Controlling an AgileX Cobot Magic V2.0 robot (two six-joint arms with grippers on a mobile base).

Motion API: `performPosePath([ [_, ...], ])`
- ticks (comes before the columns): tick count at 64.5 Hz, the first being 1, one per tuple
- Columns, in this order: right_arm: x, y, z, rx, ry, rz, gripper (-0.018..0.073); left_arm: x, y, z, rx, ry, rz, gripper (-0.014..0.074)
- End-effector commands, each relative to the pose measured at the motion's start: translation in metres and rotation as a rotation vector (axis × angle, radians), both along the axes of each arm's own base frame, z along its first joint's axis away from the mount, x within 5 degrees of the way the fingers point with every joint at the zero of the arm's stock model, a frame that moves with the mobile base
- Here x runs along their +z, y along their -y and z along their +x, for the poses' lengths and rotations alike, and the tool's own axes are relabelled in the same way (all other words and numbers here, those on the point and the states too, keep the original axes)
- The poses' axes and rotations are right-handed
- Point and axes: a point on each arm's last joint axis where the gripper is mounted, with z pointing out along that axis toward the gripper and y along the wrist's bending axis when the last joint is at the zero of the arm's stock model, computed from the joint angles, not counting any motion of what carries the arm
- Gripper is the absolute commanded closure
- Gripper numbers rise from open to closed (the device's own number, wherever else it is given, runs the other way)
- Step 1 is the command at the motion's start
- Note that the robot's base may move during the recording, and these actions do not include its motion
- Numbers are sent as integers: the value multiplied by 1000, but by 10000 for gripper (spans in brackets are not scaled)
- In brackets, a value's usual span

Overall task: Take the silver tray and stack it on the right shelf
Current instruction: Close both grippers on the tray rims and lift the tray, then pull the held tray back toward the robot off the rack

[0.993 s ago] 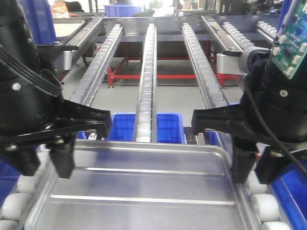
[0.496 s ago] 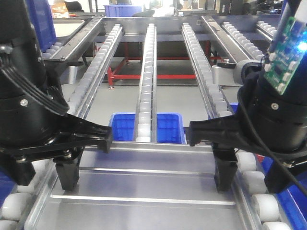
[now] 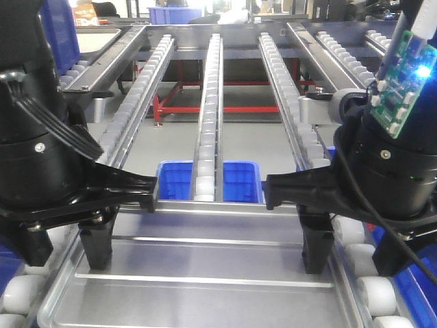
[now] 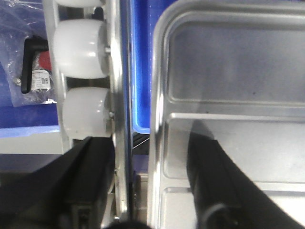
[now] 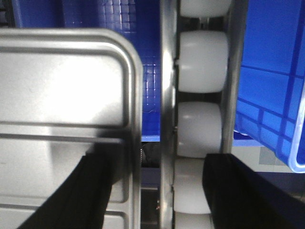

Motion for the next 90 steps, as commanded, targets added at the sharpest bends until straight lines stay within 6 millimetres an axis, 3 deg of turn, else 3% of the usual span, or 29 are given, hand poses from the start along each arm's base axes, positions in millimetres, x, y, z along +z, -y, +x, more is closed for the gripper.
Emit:
performPosePath([
  [1, 15, -3, 5, 11, 65, 39, 40, 13, 1, 3, 3, 39, -30, 335],
  [11, 15, -3, 5, 11, 64, 38, 91, 13, 1, 3, 3, 39, -30, 387],
  [20, 15, -3, 5, 11, 64, 38, 271, 13, 1, 3, 3, 39, -30, 536],
  [29, 14, -3, 5, 10, 58, 34, 516, 13, 1, 3, 3, 39, -30, 704],
  [47, 17, -4, 6, 9, 65, 38, 503, 15, 2, 4, 5, 42, -35, 696],
  [55, 37, -5, 9, -1, 79, 39, 503, 29, 4, 7, 34, 26, -18, 696],
  [65, 72, -1, 6, -19, 106, 46, 503, 62, 2, 5, 51, 64, -63, 696],
  [78, 94, 10, -14, -70, 93, 82, 503, 97, -9, -22, 56, 75, -110, 696],
  [90, 92, 12, -43, -80, 71, 104, 503, 108, -5, -49, 50, 107, -114, 696],
])
